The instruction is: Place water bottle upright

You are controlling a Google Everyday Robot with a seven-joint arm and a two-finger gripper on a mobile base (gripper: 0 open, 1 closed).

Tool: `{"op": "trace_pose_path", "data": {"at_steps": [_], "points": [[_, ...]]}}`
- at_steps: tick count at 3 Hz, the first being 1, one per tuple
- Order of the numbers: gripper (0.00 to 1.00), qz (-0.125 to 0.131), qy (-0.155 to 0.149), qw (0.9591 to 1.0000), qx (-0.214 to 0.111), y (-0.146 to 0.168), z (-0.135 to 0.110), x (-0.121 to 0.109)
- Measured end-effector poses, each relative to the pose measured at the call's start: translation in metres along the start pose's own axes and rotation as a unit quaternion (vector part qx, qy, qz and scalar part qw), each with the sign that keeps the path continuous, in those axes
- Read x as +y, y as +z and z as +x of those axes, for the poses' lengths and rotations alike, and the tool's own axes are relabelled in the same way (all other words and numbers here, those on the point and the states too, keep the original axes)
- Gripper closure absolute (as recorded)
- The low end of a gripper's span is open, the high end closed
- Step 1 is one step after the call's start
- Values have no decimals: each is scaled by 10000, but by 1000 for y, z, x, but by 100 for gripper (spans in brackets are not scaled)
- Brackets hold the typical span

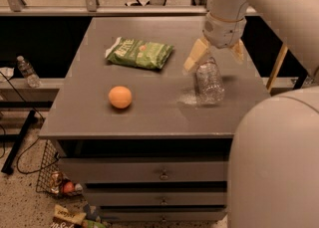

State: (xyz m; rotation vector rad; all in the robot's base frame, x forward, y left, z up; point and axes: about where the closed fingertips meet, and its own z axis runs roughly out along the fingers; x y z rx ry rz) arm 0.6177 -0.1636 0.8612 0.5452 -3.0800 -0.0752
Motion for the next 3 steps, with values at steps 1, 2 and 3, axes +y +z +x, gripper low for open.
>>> {"op": "trace_pose_path", "data": {"at_steps": [1, 2, 3], "points": [[0, 102, 14, 9999, 106, 13, -13, -6], [19, 148, 14, 9997, 215, 24, -18, -10], [43, 222, -30, 9994, 267, 26, -20, -12]]}}
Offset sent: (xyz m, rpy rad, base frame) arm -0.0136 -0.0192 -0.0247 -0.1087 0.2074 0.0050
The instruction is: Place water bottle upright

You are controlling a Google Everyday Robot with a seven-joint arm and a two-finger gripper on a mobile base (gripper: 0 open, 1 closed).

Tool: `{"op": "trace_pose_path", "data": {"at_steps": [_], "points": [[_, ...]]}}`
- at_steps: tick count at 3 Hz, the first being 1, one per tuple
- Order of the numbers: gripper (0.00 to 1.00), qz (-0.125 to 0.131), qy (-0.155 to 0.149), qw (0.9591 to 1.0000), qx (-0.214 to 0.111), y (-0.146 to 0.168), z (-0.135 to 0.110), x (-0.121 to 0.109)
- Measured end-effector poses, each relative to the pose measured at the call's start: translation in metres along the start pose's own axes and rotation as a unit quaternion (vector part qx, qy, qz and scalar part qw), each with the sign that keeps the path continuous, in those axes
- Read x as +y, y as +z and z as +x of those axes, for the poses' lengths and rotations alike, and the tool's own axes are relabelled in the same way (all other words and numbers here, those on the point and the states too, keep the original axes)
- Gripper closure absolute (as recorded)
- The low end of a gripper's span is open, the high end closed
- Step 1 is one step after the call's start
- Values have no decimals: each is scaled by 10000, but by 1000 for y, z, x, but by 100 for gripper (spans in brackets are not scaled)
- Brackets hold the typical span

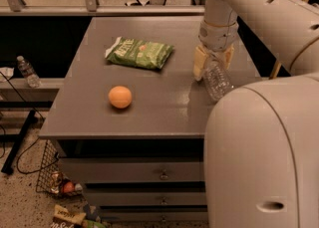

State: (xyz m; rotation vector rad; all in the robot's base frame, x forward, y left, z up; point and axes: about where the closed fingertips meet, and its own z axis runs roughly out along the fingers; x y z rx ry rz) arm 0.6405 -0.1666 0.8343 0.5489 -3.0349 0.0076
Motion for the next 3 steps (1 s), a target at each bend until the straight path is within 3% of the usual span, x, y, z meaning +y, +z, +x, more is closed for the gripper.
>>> {"op": "trace_pose_path", "data": {"at_steps": [1, 2, 3], "points": [[65, -13, -234, 9993, -282, -11, -3, 7], [88, 7, -693, 9939, -855, -34, 5, 13], [100, -50, -1219, 9762, -1795, -65, 19, 28]]}}
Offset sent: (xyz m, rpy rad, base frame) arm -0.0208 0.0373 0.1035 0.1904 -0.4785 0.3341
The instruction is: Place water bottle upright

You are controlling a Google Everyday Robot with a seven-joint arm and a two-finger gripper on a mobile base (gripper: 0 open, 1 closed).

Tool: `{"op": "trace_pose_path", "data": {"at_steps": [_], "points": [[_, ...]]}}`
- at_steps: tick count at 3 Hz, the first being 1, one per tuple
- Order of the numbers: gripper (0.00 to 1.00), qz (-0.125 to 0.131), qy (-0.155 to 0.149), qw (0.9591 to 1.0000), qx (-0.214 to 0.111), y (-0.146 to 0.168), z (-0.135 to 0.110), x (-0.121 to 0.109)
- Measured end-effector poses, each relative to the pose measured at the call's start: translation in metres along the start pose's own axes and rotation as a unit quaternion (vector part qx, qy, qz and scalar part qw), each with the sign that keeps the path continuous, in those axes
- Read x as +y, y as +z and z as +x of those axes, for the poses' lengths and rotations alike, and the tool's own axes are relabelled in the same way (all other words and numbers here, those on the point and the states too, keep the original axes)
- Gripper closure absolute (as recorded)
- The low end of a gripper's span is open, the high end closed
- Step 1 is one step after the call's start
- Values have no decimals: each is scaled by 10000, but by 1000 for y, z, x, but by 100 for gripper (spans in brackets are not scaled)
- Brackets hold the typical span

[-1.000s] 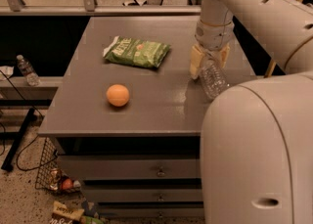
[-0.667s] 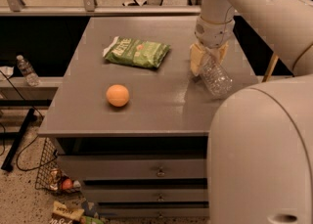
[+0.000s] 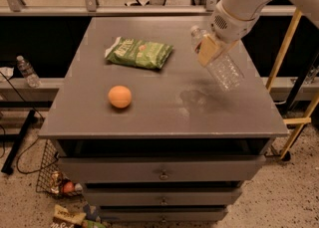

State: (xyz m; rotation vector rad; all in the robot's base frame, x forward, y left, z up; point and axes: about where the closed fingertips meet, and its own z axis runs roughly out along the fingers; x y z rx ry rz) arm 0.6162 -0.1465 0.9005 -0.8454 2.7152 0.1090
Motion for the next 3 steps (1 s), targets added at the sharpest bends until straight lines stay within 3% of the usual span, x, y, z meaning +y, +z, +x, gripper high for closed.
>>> {"op": "trace_pose_path", "data": {"at_steps": [1, 2, 3], "points": [[100, -177, -551, 9932, -1009, -25, 9, 20], [100, -484, -787, 9749, -2028, -36, 8, 28], [100, -407, -785, 9616, -2599, -59, 6, 18]]}}
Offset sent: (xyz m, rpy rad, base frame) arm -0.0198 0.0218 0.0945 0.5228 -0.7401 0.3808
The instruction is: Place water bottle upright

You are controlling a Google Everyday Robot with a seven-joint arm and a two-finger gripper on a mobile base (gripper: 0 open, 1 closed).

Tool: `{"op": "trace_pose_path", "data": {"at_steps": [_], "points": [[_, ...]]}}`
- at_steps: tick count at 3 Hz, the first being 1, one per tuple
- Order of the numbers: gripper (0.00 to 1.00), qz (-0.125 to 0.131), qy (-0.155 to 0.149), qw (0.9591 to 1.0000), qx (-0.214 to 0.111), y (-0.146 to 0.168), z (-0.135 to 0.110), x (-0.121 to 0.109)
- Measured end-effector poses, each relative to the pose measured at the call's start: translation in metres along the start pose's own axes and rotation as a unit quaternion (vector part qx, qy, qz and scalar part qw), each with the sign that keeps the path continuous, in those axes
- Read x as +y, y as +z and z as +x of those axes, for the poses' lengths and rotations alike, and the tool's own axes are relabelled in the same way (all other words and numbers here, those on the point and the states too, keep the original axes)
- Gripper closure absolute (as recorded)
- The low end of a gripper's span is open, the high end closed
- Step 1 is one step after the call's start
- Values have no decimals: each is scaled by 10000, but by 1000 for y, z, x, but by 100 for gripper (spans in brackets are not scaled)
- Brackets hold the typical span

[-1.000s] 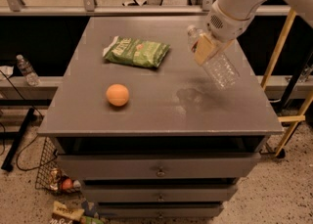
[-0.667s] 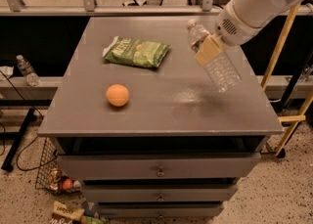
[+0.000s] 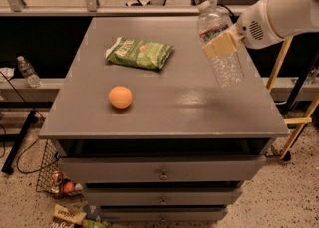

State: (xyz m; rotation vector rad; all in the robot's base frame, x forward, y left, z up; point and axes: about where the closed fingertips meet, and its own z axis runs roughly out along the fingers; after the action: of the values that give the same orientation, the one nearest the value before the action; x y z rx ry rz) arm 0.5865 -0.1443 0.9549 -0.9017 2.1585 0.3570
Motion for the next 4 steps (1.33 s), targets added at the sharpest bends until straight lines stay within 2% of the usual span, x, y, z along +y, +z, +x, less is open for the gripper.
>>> {"op": "trace_pose_path", "data": {"at_steps": [1, 2, 3, 4], "points": [[100, 3, -1, 10000, 12, 0, 0, 0], [100, -49, -127, 9992, -372, 0, -4, 2], [100, -254, -165, 9919, -1234, 7, -10, 8], [100, -375, -131, 9790, -2001, 14, -10, 12]]}}
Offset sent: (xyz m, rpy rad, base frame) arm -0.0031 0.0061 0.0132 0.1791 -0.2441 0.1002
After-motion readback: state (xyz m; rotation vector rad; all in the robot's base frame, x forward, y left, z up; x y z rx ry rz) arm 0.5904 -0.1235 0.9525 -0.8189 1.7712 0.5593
